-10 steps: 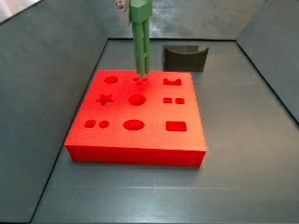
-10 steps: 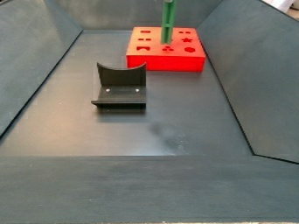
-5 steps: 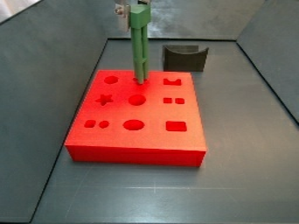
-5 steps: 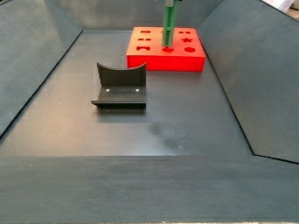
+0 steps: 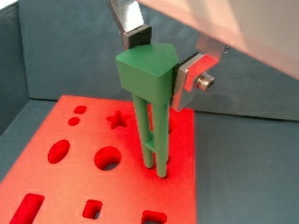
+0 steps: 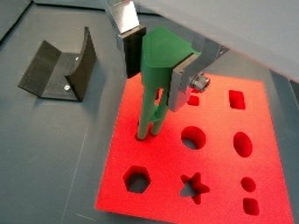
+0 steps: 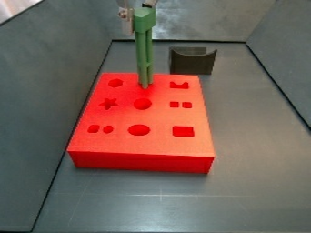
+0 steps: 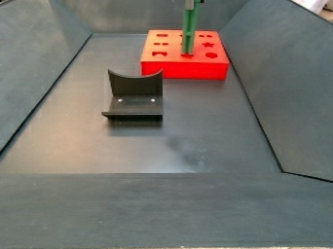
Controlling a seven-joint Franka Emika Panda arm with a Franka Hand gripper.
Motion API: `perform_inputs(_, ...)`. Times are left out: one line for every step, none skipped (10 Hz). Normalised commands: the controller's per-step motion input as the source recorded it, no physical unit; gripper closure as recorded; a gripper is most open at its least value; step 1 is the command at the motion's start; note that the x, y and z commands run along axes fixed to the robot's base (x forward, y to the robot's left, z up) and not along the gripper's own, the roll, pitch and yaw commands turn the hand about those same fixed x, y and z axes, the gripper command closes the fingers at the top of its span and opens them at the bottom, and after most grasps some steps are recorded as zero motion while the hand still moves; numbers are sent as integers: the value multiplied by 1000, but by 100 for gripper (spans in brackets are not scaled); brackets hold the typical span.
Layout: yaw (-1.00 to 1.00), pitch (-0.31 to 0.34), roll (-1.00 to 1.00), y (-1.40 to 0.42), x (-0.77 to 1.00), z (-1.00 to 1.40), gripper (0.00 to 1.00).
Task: Pick up the 3 prong object. Move up. Move to above the board. Insert the 3 prong object.
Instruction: Insert the 3 prong object.
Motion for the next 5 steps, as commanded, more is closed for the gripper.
perform_inputs(0, 0, 0, 14, 0, -100, 100)
perform_inputs(11, 0, -10, 80, 0, -86, 100)
perform_inputs(37, 0, -57, 140, 0, -43, 100)
perform_inputs(37, 0, -59, 117, 0, -29, 100)
perform_inputs(31, 0, -49, 86, 0, -46, 100)
